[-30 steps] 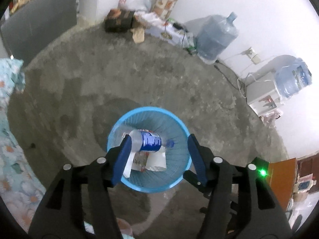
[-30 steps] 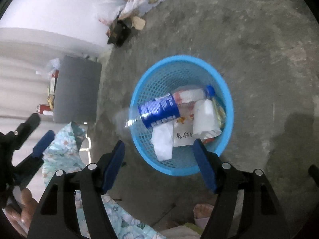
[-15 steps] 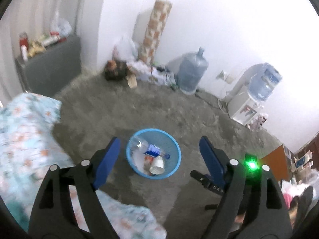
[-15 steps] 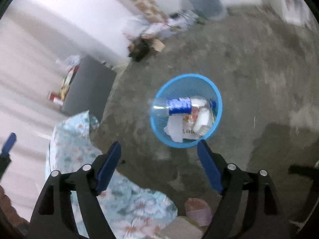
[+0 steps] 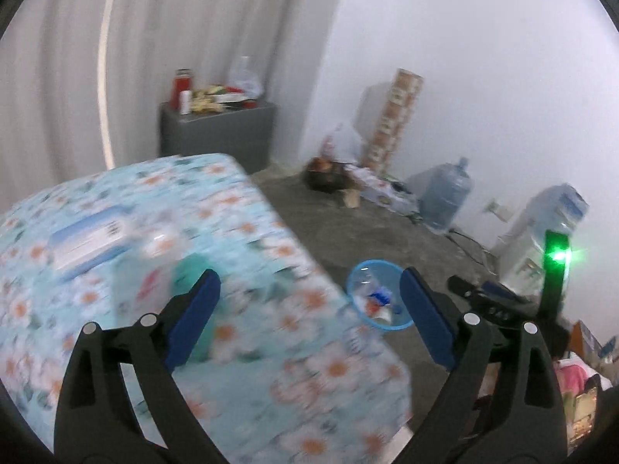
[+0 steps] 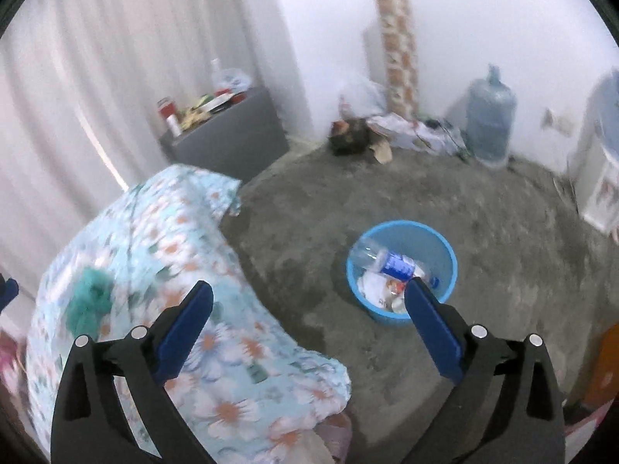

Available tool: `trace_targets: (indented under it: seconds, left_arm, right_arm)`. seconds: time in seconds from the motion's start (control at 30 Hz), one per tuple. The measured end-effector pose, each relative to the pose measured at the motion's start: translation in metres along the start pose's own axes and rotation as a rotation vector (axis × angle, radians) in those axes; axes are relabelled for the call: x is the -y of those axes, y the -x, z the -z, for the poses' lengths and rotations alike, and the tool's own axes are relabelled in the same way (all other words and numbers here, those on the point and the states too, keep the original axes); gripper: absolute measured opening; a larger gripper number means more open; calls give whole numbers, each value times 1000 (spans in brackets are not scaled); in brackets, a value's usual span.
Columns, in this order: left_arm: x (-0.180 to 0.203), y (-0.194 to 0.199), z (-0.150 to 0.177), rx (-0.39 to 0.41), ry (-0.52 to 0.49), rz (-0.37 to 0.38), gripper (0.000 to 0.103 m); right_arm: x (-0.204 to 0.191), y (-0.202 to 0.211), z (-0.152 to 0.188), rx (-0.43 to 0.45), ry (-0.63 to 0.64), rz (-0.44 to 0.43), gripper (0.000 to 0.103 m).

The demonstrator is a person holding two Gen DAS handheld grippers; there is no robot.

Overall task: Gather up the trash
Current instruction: 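Move both tools back to the green cloth and plastic bag on the bed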

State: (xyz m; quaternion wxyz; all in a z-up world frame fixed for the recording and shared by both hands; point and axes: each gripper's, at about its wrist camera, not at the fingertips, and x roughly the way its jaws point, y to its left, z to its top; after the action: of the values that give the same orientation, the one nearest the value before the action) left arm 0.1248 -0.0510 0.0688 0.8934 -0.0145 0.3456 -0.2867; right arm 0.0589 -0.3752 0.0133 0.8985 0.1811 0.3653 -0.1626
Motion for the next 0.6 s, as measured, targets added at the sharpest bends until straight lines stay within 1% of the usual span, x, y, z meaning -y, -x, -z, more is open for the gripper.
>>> trace_targets:
  seconds: [0.17, 0.23, 0.33, 0.47, 0.53, 0.6]
  left_arm:
    - [-37, 23, 18, 30, 65, -61, 92]
    - [-49, 26, 22, 30, 86, -75, 92]
    - [-64, 34, 30, 35, 112, -100, 93]
    - [-83, 40, 38, 47, 131, -128, 94]
    - [-90, 41, 41, 41, 145, -136, 94]
    - [-96, 40, 46, 29, 169, -152, 94]
  right_arm:
    - [-46, 10, 9, 11, 117, -1, 96]
    - [-60, 13, 11, 16, 154, 23, 96]
    - [-83, 19, 15, 56, 240, 82, 96]
    - [-104, 25, 18, 87, 314, 122, 96]
    - [-111, 26, 18, 89, 328, 120, 96]
    - [-117, 27, 19, 85, 332, 97, 96]
